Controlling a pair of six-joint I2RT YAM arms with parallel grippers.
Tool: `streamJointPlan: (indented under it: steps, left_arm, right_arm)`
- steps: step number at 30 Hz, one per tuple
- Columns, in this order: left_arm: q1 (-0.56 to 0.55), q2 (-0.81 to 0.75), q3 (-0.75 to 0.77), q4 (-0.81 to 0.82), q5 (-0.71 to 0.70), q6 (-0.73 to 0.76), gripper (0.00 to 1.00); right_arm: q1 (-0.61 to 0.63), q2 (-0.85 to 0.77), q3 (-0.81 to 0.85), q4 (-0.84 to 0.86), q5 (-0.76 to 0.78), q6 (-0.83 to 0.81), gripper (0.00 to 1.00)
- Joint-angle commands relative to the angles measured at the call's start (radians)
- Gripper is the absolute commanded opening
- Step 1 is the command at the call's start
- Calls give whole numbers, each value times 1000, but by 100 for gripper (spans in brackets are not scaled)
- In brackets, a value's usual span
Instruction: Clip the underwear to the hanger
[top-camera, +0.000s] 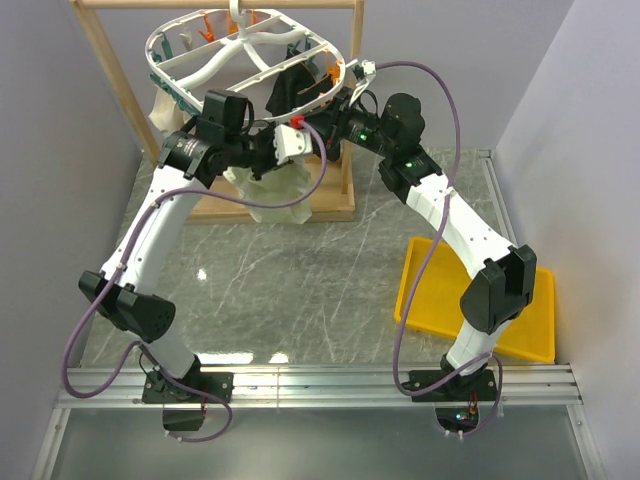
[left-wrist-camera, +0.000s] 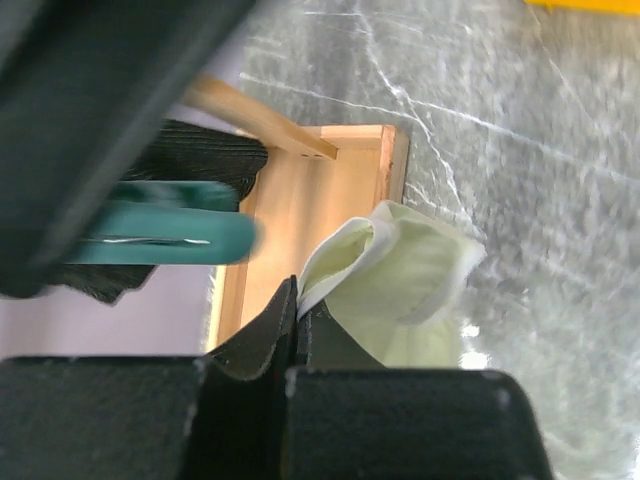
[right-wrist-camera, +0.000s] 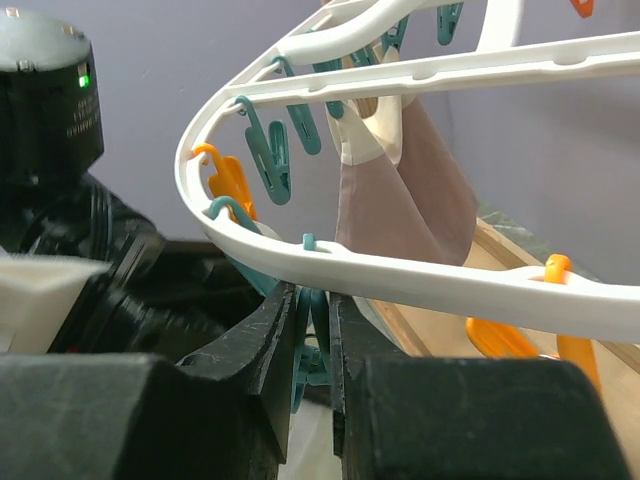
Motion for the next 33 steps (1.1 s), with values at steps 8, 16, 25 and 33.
streamJointPlan:
  steps: [8,16,25,33]
  left_arm:
    - [-9,-6,48,-26,-110,-276,0]
    - [-12,-20,31,19,-131,-299,0]
    - [-12,-37,16,95,-169,-356,0]
    - [-12,-34,22,112,-199,-397,0]
  right_arm:
    - [1,-47,-15,-13,-18,-7,0]
    - [4,-47,-24,-5,-27,-6,0]
    - [10,-51,-35,-2,-10,-12,0]
    - [16,-59,-58,21,-15,-15,0]
